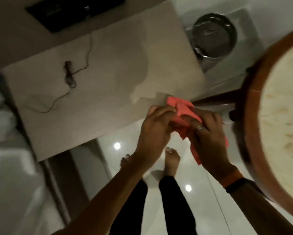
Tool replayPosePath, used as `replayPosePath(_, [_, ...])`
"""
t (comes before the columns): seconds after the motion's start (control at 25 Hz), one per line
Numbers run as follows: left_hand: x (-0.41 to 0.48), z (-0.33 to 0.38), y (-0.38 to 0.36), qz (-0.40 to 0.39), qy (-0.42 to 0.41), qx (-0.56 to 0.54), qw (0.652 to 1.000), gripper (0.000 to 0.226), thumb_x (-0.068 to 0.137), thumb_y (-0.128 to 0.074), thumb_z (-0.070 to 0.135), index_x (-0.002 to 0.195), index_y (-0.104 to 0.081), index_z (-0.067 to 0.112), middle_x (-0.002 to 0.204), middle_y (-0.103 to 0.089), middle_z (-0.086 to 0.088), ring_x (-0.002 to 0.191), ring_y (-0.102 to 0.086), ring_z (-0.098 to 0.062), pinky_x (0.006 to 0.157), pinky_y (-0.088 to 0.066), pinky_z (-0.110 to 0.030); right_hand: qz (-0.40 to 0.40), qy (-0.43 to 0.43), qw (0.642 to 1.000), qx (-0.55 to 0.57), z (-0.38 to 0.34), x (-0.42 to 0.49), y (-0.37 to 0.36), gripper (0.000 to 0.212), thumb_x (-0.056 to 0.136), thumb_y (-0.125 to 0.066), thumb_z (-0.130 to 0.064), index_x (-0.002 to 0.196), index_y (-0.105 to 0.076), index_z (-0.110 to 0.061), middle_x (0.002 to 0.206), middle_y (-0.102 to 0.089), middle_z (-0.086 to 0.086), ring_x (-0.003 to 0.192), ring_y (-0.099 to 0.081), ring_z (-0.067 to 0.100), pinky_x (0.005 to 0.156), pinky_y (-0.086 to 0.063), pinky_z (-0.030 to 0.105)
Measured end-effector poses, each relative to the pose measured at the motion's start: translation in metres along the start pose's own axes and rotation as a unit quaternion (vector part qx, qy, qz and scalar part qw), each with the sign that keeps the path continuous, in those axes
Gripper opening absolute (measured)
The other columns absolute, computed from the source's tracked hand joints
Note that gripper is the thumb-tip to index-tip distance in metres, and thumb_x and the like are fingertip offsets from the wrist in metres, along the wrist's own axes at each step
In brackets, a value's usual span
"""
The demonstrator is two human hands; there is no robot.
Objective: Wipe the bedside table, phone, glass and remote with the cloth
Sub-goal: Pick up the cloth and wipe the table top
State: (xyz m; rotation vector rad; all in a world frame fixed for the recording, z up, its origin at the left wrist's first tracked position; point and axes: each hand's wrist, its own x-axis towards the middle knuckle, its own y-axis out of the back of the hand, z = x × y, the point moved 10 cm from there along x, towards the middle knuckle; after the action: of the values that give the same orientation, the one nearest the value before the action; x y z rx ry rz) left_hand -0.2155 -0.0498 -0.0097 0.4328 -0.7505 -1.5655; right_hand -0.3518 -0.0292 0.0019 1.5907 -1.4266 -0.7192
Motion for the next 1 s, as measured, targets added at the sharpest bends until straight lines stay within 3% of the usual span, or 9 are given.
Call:
replayPosePath(0.08, [-0.025,-0.072,0.064,0.018,0.077,0.057,0.995,0.021,0.075,-0.081,0.007,0.095,-0.081,0.014,0.103,-0.078,-0.001,0.099,-0.063,-0.023,0.089,-0.046,-0.025,-0.040,0.080,0.996,0.020,-0.070,0.028,-0.064,0.033,0.097,-0.054,-0.023,0.126,-0.064,-0.012,0.127,-0.060,0.011,0.115,-0.046,0.030,0.103,-0.046,0.035])
replayPosePath(0.24, [-0.106,-0.198,0.168,0.061,0.231,0.074,0.968,0.025,0.078,-0.083,0.014,0.104,-0.079,0.013,0.109,-0.077,-0.002,0.101,-0.067,-0.026,0.089,-0.055,-0.035,-0.213,0.278,0.936,-0.020,-0.206,0.034,-0.210,0.040,0.097,-0.042,-0.023,0.132,-0.062,-0.018,0.135,-0.062,0.009,0.129,-0.051,0.037,0.107,-0.045,0.050])
replayPosePath(0.36, [-0.175,-0.264,0.208,0.074,0.316,0.132,0.937,0.033,0.076,-0.086,0.013,0.108,-0.077,0.013,0.115,-0.075,-0.003,0.107,-0.064,-0.026,0.092,-0.048,-0.022,-0.274,0.320,0.905,-0.058,-0.275,0.023,-0.278,0.044,0.086,-0.061,-0.017,0.129,-0.065,-0.025,0.149,-0.052,0.005,0.136,-0.047,0.036,0.107,-0.043,0.053])
replayPosePath(0.44, [-0.210,-0.294,0.216,0.061,0.370,0.177,0.910,0.038,0.080,-0.083,0.013,0.117,-0.073,0.011,0.129,-0.068,-0.008,0.119,-0.058,-0.030,0.099,-0.051,-0.035,-0.275,0.318,0.903,-0.086,-0.299,0.016,-0.297,0.058,0.078,-0.068,-0.009,0.131,-0.063,-0.029,0.159,-0.041,0.005,0.145,-0.038,0.035,0.110,-0.036,0.060])
replayPosePath(0.56, [-0.231,-0.290,0.218,0.086,0.355,0.231,0.902,0.049,0.092,-0.069,0.010,0.138,-0.056,0.004,0.147,-0.051,-0.019,0.140,-0.040,-0.038,0.112,-0.043,-0.052,-0.241,0.308,0.918,-0.070,-0.310,-0.003,-0.294,0.066,0.084,-0.048,-0.004,0.145,-0.051,-0.028,0.164,-0.032,0.007,0.154,-0.025,0.032,0.119,-0.024,0.063])
replayPosePath(0.64, [-0.218,-0.270,0.204,0.085,0.294,0.259,0.916,0.058,0.094,-0.066,0.007,0.149,-0.046,0.008,0.156,-0.042,-0.018,0.149,-0.029,-0.037,0.123,-0.028,-0.048,-0.215,0.311,0.924,-0.066,-0.296,-0.013,-0.285,0.063,0.091,-0.044,-0.001,0.150,-0.045,-0.025,0.164,-0.030,0.009,0.154,-0.023,0.032,0.121,-0.024,0.060])
replayPosePath(0.72, [-0.211,-0.274,0.191,0.068,0.294,0.257,0.918,0.072,0.089,-0.070,-0.003,0.153,-0.043,0.015,0.161,-0.037,-0.014,0.152,-0.026,-0.036,0.122,-0.020,-0.041,-0.226,0.331,0.913,-0.073,-0.289,-0.013,-0.292,0.065,0.093,-0.049,-0.001,0.153,-0.039,-0.024,0.165,-0.028,0.010,0.155,-0.020,0.033,0.120,-0.028,0.059])
replayPosePath(0.8, [-0.183,-0.299,0.190,0.058,0.316,0.244,0.915,0.080,0.085,-0.070,-0.008,0.155,-0.039,0.017,0.164,-0.032,-0.013,0.153,-0.023,-0.036,0.119,-0.021,-0.044,-0.238,0.336,0.908,-0.077,-0.282,0.024,-0.307,0.068,0.093,-0.046,0.000,0.155,-0.034,-0.026,0.166,-0.026,0.008,0.156,-0.017,0.032,0.120,-0.027,0.057])
replayPosePath(1.0, [-0.122,-0.338,0.214,0.068,0.299,0.269,0.913,0.061,0.094,-0.063,0.009,0.152,-0.044,0.013,0.159,-0.038,-0.019,0.149,-0.030,-0.043,0.118,-0.030,-0.051,-0.253,0.343,0.899,-0.100,-0.296,0.104,-0.343,0.079,0.090,-0.056,-0.007,0.157,-0.024,-0.033,0.169,-0.017,0.004,0.158,-0.006,0.028,0.126,-0.016,0.055])
